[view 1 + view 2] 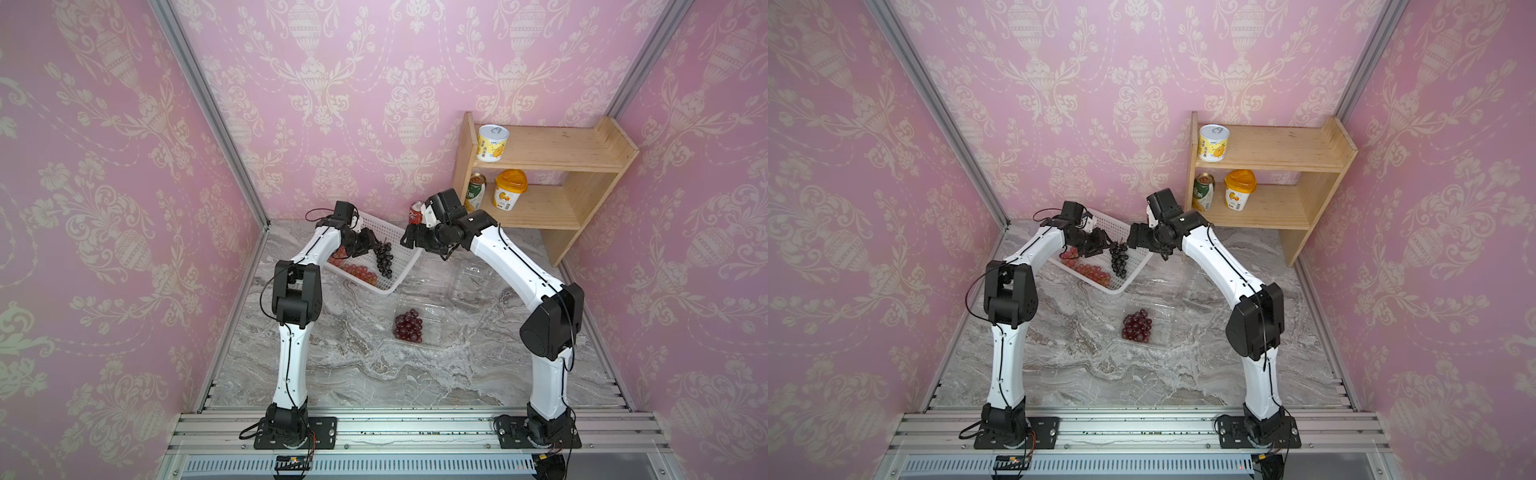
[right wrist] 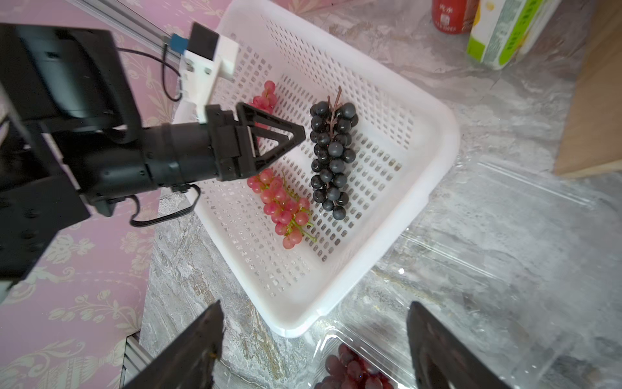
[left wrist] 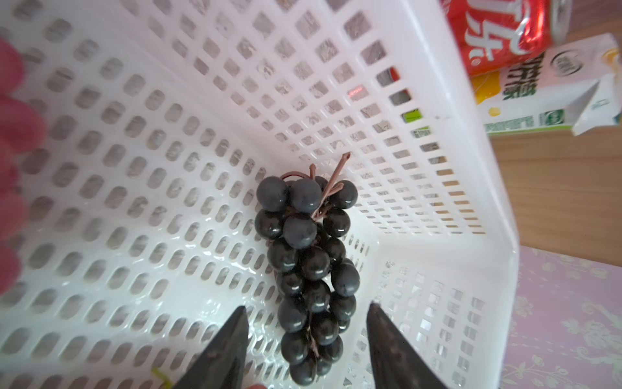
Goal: Pack grapes into containers
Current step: Pick up the grape from the basket.
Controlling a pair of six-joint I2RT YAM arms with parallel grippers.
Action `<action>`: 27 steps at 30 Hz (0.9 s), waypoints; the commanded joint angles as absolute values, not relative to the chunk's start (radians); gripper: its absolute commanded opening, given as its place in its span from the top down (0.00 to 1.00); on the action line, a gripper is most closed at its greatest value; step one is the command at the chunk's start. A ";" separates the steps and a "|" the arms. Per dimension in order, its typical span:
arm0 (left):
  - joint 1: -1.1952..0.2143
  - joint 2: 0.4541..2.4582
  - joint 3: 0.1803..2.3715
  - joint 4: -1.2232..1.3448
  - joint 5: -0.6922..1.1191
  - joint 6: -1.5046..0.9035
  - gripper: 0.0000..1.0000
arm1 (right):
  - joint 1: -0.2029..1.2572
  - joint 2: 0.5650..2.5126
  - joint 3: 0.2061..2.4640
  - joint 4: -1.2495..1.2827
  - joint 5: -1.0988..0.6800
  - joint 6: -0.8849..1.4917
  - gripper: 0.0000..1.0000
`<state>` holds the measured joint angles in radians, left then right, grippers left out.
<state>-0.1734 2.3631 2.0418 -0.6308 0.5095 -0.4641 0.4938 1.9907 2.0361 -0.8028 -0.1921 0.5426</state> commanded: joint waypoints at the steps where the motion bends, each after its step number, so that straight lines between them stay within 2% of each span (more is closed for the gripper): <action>1: -0.203 2.397 2.085 -0.614 0.484 -0.425 0.42 | 0.509 1.985 1.996 -0.805 -0.184 0.525 0.09; 14: -0.227 2.522 2.284 -0.779 0.270 -0.330 0.39 | 0.488 1.924 1.889 -0.724 -0.223 0.525 0.08; 27: -0.244 2.555 2.265 -0.710 0.431 -0.378 0.37 | 0.486 1.907 1.827 -0.693 -0.228 0.528 0.08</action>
